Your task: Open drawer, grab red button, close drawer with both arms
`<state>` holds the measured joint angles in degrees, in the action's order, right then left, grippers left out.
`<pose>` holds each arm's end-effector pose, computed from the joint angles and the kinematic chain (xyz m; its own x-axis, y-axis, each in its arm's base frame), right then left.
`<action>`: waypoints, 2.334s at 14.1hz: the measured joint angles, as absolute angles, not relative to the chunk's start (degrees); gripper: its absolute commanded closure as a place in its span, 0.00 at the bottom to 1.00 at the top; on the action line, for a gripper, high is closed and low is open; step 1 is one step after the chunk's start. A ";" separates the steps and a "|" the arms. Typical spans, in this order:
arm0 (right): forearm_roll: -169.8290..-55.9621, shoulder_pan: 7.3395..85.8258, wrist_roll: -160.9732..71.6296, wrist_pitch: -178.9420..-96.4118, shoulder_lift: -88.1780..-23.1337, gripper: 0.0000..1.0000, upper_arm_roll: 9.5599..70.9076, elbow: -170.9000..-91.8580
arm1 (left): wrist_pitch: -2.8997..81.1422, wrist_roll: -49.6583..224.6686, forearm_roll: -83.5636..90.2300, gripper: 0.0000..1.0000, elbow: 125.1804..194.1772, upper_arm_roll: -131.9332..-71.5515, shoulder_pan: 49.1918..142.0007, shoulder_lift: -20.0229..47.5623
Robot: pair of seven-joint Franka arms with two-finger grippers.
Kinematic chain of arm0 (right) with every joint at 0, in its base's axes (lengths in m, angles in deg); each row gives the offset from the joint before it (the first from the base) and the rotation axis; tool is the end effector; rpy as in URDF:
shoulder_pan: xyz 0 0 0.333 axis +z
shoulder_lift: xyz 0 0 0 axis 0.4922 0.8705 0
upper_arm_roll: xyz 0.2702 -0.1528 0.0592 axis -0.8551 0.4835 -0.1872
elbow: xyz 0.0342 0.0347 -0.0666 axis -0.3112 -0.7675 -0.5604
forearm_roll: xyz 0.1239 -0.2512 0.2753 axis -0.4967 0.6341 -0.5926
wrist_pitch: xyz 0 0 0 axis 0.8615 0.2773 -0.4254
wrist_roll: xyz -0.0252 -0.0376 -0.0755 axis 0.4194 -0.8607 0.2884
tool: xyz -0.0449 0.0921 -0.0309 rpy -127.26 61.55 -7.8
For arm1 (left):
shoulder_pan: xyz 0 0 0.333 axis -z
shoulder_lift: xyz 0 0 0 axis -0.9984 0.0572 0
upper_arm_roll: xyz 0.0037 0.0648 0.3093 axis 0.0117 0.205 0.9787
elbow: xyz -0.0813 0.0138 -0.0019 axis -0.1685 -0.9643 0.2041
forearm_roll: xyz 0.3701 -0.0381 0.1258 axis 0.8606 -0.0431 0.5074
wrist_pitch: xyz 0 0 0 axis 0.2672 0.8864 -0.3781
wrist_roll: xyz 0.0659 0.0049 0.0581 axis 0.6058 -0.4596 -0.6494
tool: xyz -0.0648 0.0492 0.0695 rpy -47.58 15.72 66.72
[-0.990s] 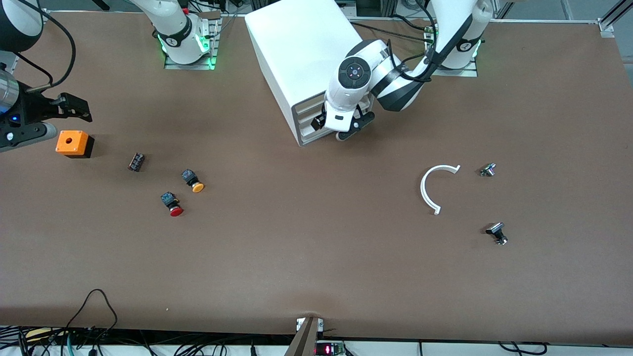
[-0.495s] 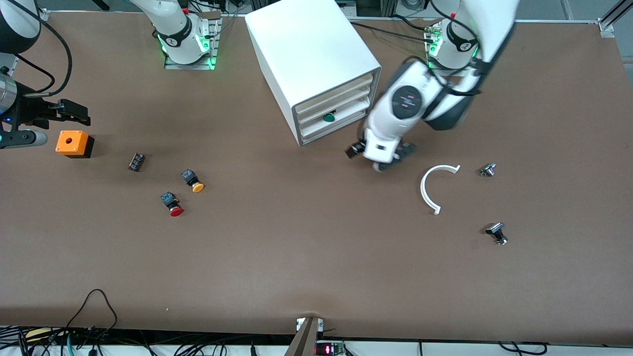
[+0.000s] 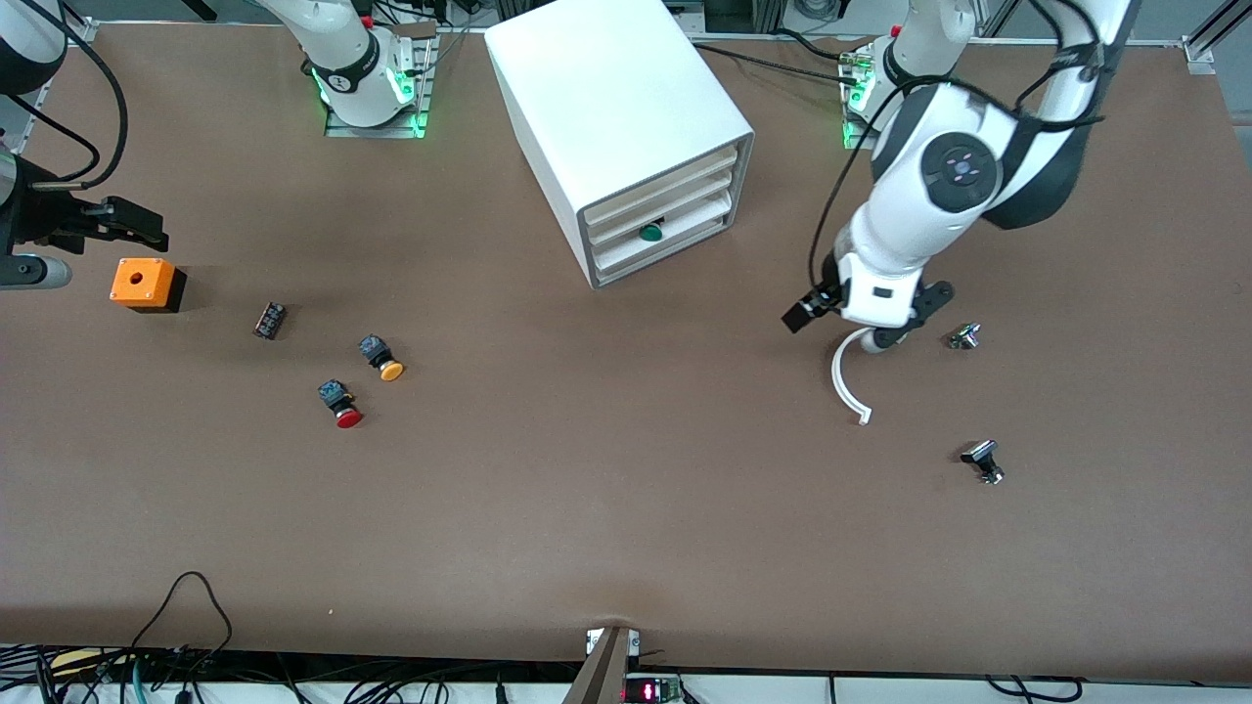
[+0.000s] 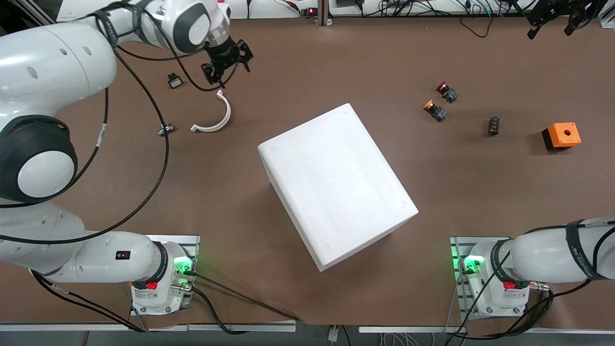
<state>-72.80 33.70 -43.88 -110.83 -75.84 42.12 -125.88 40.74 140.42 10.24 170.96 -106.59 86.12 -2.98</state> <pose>0.5627 -0.0349 0.5633 0.9882 0.0453 -0.1463 0.0528 -0.9975 0.0477 0.5469 -0.2203 0.4124 0.7850 0.6138 -0.0840 0.6181 -0.7851 0.0389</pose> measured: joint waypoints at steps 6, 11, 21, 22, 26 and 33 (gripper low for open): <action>-72.80 33.31 -44.33 -111.32 -75.84 0.00 42.36 -125.68 | 23.76 124.13 10.23 0.00 164.35 -96.43 83.84 -8.12; -72.80 33.13 -44.62 -113.59 -75.84 0.00 42.40 -124.52 | 15.15 109.75 10.20 0.00 157.69 -89.61 83.61 -10.13; -72.80 31.95 -44.68 -118.20 -75.82 0.00 42.43 -124.25 | 13.19 95.14 10.23 0.00 156.15 -87.31 83.34 -10.10; -72.80 31.95 -44.68 -118.21 -75.82 0.00 42.43 -124.25 | 13.02 92.70 10.25 0.00 156.08 -87.30 83.34 -10.09; -72.80 31.95 -44.68 -118.23 -75.81 0.00 42.43 -124.25 | 12.65 89.32 10.26 0.00 155.62 -87.25 83.26 -10.09; -72.80 31.95 -44.68 -118.23 -75.79 0.00 42.39 -124.25 | 12.65 89.08 12.39 0.00 155.51 -87.26 83.26 -9.75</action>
